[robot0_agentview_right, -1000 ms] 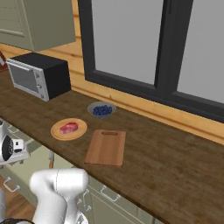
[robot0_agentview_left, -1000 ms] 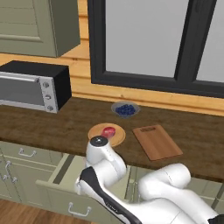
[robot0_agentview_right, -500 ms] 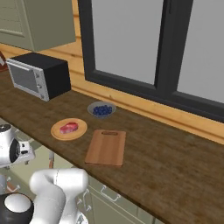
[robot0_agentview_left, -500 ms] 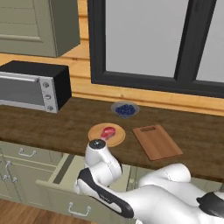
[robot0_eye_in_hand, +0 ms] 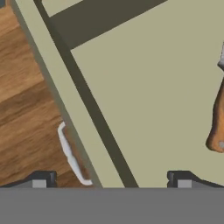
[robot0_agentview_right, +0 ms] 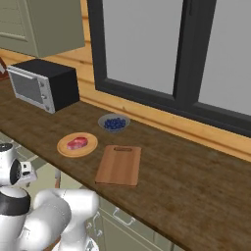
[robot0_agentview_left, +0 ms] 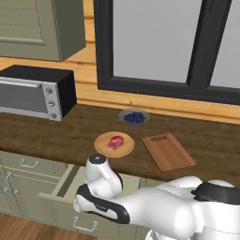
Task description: Pick up the knife from the drawer and place it on the cutting board. Then place the meat from the plate to the cutting board.
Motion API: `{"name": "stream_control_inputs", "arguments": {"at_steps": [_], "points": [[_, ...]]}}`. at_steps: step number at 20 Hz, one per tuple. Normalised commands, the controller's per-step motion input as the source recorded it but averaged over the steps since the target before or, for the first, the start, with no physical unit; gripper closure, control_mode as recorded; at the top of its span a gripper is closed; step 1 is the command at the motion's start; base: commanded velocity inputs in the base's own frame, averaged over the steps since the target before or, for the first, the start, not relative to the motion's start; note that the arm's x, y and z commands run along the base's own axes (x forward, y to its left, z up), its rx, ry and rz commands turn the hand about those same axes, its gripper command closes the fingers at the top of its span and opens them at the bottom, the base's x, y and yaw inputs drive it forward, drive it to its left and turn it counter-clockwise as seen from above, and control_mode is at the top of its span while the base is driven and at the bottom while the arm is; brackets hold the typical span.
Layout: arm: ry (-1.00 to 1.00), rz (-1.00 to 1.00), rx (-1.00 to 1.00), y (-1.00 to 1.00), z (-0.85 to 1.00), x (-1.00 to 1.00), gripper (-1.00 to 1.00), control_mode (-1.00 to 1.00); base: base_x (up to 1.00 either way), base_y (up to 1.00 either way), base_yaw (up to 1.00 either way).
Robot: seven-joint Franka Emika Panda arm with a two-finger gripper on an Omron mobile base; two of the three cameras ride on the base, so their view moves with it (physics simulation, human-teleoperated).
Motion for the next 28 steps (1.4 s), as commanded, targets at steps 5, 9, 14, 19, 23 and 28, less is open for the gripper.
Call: {"name": "stream_control_inputs", "arguments": {"at_steps": [5, 9, 14, 19, 23, 28], "points": [[0.04, 0.08, 0.00, 0.16, -0.13, 0.09, -1.00, -1.00, 0.00, 0.00, 0.00], [0.01, 0.12, 0.00, 0.00, -0.02, 0.31, -1.00, -1.00, 0.00, 0.00, 0.00], [0.06, 0.11, 0.00, 0.17, -0.26, 0.05, -1.00, -1.00, 0.00, 0.00, 0.00], [0.09, 0.10, 0.00, 0.15, -0.31, 0.13, -1.00, -1.00, 0.00, 0.00, 0.00], [0.04, 0.10, -0.02, 0.41, -0.35, 0.01, -1.00, -1.00, 0.00, 0.00, 0.00], [0.01, 0.04, -0.06, 0.79, -0.16, -0.45, -1.00, -1.00, 0.00, 0.00, 0.00]]}}
